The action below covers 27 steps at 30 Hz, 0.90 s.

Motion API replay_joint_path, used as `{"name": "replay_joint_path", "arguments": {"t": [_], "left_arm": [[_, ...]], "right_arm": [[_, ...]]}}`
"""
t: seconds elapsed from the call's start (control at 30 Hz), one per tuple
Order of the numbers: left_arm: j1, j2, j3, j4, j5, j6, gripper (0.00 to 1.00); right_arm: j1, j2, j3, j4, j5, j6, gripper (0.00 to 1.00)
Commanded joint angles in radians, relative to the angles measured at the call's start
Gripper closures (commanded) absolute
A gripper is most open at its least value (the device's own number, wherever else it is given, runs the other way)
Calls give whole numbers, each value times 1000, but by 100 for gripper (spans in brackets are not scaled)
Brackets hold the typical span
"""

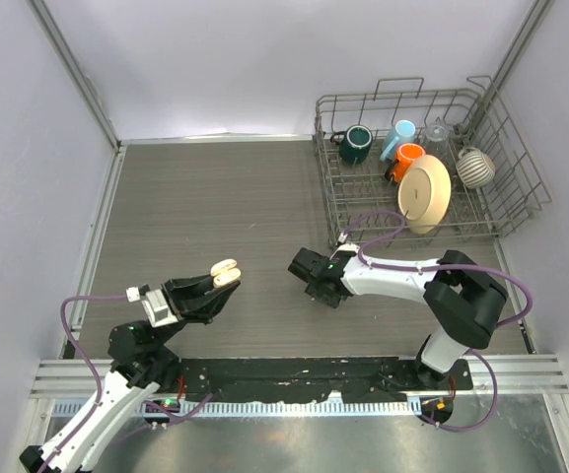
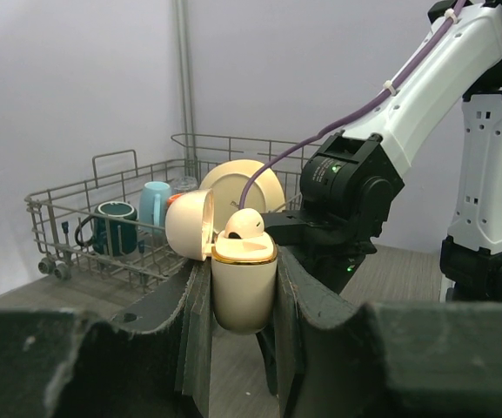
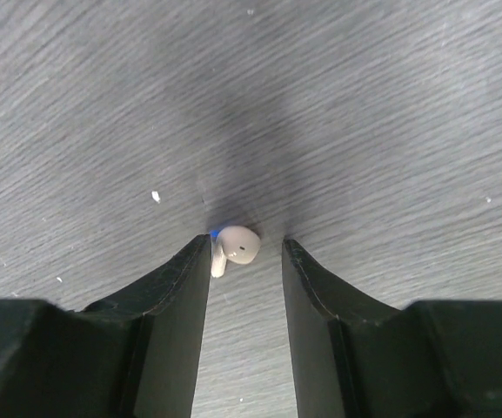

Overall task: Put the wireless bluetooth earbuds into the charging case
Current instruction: Adjust the earbud at the center of the board.

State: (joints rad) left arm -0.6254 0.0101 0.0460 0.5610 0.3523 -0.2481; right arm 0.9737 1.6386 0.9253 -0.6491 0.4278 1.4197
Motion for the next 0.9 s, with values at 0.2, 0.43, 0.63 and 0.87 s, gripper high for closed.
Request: {"name": "replay_joint_path", "arguments": {"t": [0.2, 0.43, 0.63, 0.87], "left_arm": [[0, -52, -49, -4, -24, 33, 100], [0, -53, -49, -9, -21, 36, 100], [0, -53, -49, -9, -19, 35, 100], [0, -52, -49, -9, -22, 38, 100]], "right_arm": [[17, 29, -39, -119, -132, 94, 56], [2, 70, -32, -119, -101, 94, 56], [-27, 64, -32, -109, -70, 93, 56], [-56, 75, -19, -93, -52, 82, 56]]}}
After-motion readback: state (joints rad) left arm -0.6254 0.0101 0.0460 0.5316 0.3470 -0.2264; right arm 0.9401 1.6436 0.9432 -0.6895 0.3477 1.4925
